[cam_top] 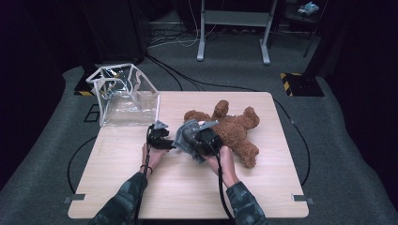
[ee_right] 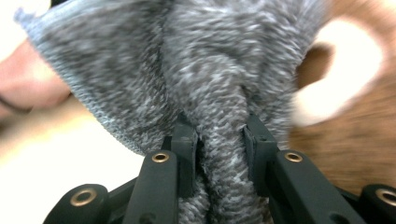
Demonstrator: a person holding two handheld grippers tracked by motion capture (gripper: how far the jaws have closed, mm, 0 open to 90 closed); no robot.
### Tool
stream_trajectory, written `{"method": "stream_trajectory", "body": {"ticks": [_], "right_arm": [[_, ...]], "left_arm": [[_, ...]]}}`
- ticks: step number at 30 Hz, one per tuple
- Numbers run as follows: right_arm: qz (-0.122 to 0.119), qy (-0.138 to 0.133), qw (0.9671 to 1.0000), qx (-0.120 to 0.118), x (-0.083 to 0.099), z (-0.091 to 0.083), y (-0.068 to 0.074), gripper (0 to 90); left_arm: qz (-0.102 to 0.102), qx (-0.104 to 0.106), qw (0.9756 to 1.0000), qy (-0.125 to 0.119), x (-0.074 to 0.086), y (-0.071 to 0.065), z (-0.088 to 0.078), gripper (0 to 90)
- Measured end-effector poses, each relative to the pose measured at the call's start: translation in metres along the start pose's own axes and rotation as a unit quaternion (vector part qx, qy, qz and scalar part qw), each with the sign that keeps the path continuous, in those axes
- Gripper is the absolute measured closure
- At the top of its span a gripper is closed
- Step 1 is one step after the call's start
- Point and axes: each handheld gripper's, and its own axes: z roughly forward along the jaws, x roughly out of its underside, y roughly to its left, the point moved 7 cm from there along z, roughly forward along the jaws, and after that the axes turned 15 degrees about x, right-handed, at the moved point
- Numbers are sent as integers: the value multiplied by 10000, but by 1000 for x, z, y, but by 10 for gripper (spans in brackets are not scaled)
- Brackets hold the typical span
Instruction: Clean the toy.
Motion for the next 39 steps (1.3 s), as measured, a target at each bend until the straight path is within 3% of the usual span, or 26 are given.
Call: {"method": "stream_trajectory", "body": {"ticks": [4,6,7,9,13,18,23,29,31,34,37,39], "right_arm": [[15,-194,9986,498,-29,-16,-24,703],[134,-244,9982,533,-42,-12,-33,702],[238,-183,9977,602,-46,-8,-35,702],[220,-13,9978,629,-51,4,-39,702],[129,333,9976,591,-44,29,-30,703],[-236,317,9960,804,-32,25,-11,705],[-445,410,9961,639,-15,22,10,708],[-213,554,9980,233,10,37,20,713],[-240,699,9972,124,24,46,25,713],[-99,936,9956,28,40,56,31,712],[-180,818,9964,-159,35,45,26,711],[-67,589,9981,-188,22,26,17,710]], "left_arm": [[33,43,10000,-31,0,0,0,204],[80,91,9999,-31,0,0,0,200],[148,91,9998,28,0,0,0,198],[235,103,9996,83,1,-2,2,187],[295,187,9994,-68,0,-4,-2,183],[295,162,9994,-111,0,-5,-1,184],[238,199,9994,-143,0,-4,-2,183],[223,188,9994,-178,0,-3,-4,180],[236,182,9994,-183,0,-4,-3,179],[266,187,9994,-150,0,-4,-3,179],[237,245,9992,-196,0,-4,-4,178],[261,230,9993,-169,0,-4,-3,175]]}}
